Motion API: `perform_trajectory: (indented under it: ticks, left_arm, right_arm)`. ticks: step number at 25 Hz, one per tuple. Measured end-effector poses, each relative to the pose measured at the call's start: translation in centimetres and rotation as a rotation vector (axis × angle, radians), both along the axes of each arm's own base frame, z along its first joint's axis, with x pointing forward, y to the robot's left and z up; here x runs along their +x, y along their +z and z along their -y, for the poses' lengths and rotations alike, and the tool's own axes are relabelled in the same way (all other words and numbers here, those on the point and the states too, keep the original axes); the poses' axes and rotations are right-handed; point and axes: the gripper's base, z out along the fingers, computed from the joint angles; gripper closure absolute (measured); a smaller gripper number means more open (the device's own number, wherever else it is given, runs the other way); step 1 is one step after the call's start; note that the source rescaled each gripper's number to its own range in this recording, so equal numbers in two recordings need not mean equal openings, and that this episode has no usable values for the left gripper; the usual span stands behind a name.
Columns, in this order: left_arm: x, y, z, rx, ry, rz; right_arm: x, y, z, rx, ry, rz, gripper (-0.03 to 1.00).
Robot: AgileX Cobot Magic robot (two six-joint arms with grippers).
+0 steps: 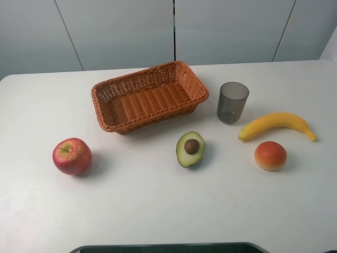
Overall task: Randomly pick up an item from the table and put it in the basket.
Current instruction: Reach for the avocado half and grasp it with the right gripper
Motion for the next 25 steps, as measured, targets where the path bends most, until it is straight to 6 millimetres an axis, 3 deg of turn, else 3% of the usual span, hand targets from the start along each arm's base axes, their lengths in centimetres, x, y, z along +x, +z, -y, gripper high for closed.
perform_trajectory:
  ticks: [25]
  left_arm:
    - [0.0, 0.0, 0.0, 0.0, 0.0, 0.0]
  right_arm:
    - [0.0, 0.0, 0.0, 0.0, 0.0, 0.0, -0.03]
